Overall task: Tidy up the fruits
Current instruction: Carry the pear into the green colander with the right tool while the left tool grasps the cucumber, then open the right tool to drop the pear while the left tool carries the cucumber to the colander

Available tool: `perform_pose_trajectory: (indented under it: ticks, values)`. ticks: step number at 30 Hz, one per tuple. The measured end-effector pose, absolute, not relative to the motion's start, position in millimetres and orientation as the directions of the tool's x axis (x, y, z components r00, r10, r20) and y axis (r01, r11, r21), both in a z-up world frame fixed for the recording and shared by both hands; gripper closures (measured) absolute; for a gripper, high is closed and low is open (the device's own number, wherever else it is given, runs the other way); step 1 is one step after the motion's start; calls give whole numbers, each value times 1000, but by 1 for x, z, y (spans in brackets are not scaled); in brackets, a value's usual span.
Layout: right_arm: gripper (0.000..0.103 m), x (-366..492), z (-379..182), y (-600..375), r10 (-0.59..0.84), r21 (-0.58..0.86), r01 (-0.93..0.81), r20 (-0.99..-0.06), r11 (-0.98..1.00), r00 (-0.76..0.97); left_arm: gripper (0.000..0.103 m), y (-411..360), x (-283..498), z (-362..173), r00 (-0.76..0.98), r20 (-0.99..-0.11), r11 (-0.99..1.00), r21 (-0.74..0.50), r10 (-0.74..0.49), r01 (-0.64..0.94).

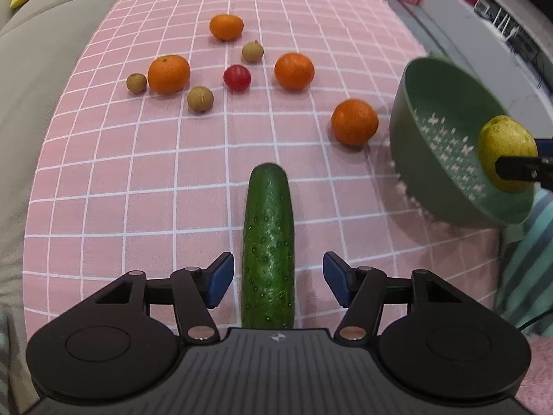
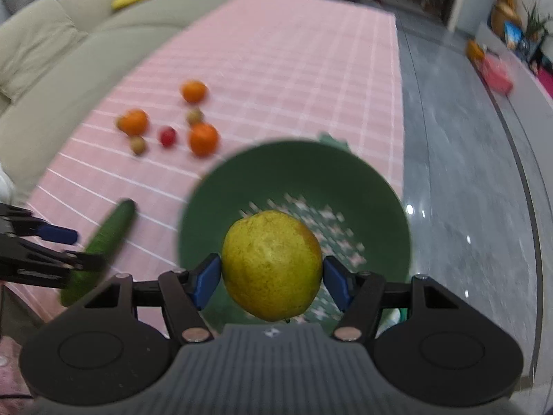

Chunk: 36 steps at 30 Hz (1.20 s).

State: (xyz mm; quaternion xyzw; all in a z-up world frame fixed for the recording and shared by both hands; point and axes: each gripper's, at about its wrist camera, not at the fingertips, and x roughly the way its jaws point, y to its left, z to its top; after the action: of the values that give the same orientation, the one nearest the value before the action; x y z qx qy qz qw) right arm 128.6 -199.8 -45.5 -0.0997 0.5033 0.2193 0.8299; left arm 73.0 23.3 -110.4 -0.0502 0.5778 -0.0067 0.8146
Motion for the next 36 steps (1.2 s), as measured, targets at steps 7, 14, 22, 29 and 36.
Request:
perform_pose_trajectory:
  ticks: [7,14,22,29,36]
  values:
    - [41,157,-87,-199,234,89,-485,-941,870,245,51,26,80,-118,291,-955,994,-75,-49,-76]
    - [41,157,-107,-189,203,81,-499,-960,863,195,60,29,84,-124,278,-958,991,-99,-70,-92]
    - [39,155,-105,-190,212,84,-508,-957,857,199,62,27,81,-118,292,-954,990,-100,-66,-101]
    - [25,143,-79,-207,242,61,-482,-915,874,323,62,27,76,-85,377,-916,972,-199,-139,-124]
    - [25,122,-49,-238,223,34,-330,-803,943,553,62,10,89,-33,516,-822,937,-335,-241,-97]
